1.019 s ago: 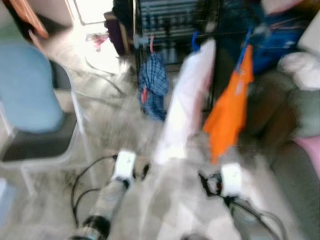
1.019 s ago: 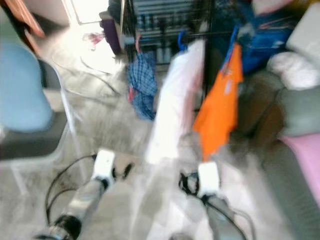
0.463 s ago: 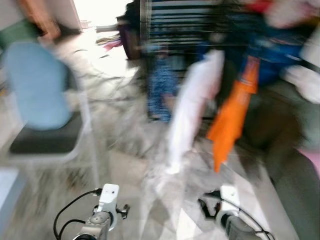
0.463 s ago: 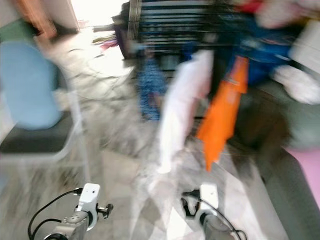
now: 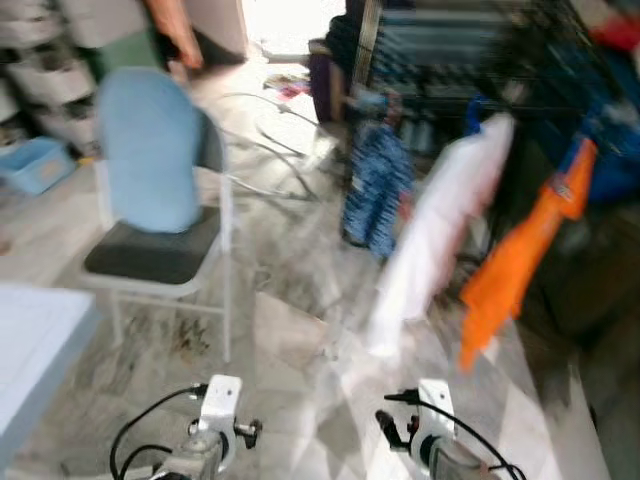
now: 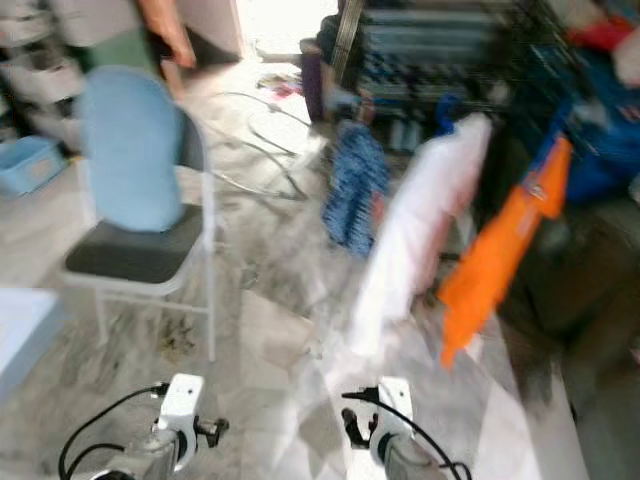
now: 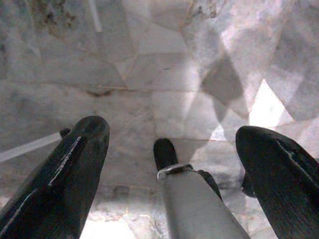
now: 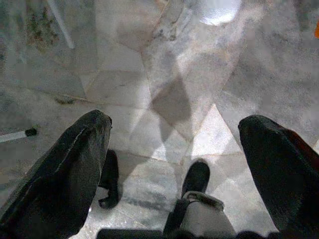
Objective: Hang hanger
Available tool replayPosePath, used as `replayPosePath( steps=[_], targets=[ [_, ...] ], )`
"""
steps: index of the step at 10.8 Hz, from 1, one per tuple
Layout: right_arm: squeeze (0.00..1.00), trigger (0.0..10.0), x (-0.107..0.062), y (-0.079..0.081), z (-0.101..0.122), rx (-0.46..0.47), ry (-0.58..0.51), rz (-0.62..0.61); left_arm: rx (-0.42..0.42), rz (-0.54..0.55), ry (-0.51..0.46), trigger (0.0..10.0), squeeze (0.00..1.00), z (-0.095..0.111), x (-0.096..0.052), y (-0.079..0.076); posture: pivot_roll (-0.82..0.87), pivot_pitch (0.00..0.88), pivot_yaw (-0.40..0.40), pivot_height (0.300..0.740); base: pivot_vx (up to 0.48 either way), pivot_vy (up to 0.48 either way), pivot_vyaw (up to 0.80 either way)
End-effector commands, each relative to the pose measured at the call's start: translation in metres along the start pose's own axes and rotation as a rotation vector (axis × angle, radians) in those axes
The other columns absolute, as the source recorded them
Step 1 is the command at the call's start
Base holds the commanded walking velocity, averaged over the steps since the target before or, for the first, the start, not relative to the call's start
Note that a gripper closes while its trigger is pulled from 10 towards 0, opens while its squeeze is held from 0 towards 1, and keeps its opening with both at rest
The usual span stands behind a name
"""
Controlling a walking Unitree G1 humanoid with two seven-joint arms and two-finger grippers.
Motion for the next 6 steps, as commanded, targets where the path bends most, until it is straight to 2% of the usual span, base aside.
replayPosePath(
  steps=[1,2,3,6],
  targets=[
    [0.0,10.0,0.001,0.002,0.003,-0.007,-0.001,-0.004,0.005,0.004,0.011,10.0,0.0,-0.005,-0.001,0.001,-0.16,0.0,0.04,0.74,0.0,0.0,0.8],
    [0.0,10.0,0.002,0.007,0.002,-0.013,0.007,0.005,0.03,0.001,0.018,10.0,0.0,-0.006,-0.001,-0.001,-0.16,0.005,0.042,0.74,0.0,0.0,0.8],
    [0.0,10.0,0.0,-0.003,0.0,-0.011,0.007,0.0,0.04,0.001,0.026,10.0,0.0,-0.009,-0.001,-0.001,-0.16,0.008,0.045,0.74,0.0,0.0,0.8],
    [0.0,10.0,-0.001,-0.007,-0.001,0.0,0.01,-0.007,0.041,0.006,0.032,10.0,0.0,-0.012,-0.002,0.002,-0.16,0.01,0.049,0.74,0.0,0.0,0.8]
  ],
)
Point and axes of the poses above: a point about 5 cm out from each wrist's last joint towards the gripper, its own x axis pointing out of the wrist towards the gripper, its own z axis along the axis of the wrist's last joint, y = z × x, the point moved 4 cm from there along x, pointing out of the wrist towards the gripper, and after that the axes turned 4 degrees about x, right-handed, at the moved point
